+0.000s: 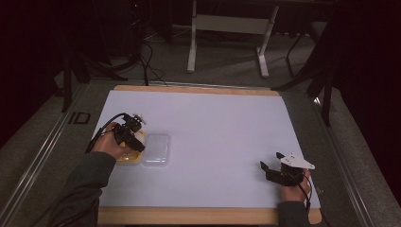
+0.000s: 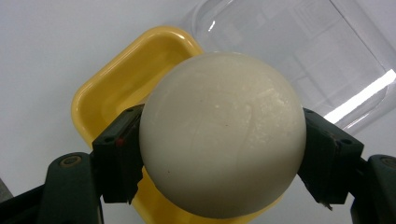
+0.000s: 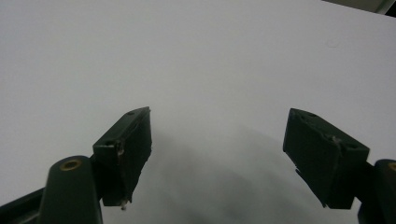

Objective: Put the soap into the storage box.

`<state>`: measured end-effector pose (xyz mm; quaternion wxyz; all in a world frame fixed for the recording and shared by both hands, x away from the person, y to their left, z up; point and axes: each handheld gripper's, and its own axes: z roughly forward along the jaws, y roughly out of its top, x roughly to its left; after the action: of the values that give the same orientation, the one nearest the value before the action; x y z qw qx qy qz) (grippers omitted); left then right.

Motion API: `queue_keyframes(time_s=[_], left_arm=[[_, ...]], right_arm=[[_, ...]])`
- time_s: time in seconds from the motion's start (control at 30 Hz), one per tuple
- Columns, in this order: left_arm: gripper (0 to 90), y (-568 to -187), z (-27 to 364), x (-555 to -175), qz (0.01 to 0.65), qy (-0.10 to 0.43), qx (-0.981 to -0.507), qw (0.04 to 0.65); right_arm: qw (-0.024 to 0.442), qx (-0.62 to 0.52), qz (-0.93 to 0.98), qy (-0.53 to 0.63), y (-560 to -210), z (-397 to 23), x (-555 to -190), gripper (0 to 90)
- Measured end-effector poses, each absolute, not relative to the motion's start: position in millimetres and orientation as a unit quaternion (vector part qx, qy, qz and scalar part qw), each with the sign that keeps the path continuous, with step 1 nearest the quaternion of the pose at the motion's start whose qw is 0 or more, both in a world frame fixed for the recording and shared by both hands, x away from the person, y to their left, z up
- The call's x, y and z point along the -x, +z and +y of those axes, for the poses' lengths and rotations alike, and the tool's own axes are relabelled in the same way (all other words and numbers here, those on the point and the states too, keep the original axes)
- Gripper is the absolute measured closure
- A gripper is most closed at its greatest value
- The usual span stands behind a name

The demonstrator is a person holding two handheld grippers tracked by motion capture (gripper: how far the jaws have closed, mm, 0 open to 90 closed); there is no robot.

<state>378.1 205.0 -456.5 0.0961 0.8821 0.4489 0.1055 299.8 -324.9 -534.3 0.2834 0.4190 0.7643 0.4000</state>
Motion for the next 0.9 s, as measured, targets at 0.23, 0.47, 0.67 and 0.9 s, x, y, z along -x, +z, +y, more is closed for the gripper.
queue_keyframes(time_s=[0.23, 0.47, 0.67, 0.9], left_arm=[[25.6, -456.9, 208.2, -378.2, 0.467, 0.107, -0.873, 0.097], [25.6, -457.2, 213.6, -379.2, 0.486, 0.107, -0.862, 0.096], [25.6, -457.1, 217.9, -379.5, 0.494, 0.104, -0.857, 0.097], [25.6, -457.8, 221.5, -380.1, 0.506, 0.101, -0.851, 0.099]], right_arm=[[0.284, -0.419, 0.764, 0.4, -534.3, -324.9, -299.9, 23.2], [0.284, -0.419, 0.764, 0.4, -534.3, -324.9, -299.8, 23.2], [0.284, -0.419, 0.764, 0.4, -534.3, -324.8, -299.8, 23.2], [0.283, -0.419, 0.765, 0.399, -534.3, -324.8, -299.9, 23.2]])
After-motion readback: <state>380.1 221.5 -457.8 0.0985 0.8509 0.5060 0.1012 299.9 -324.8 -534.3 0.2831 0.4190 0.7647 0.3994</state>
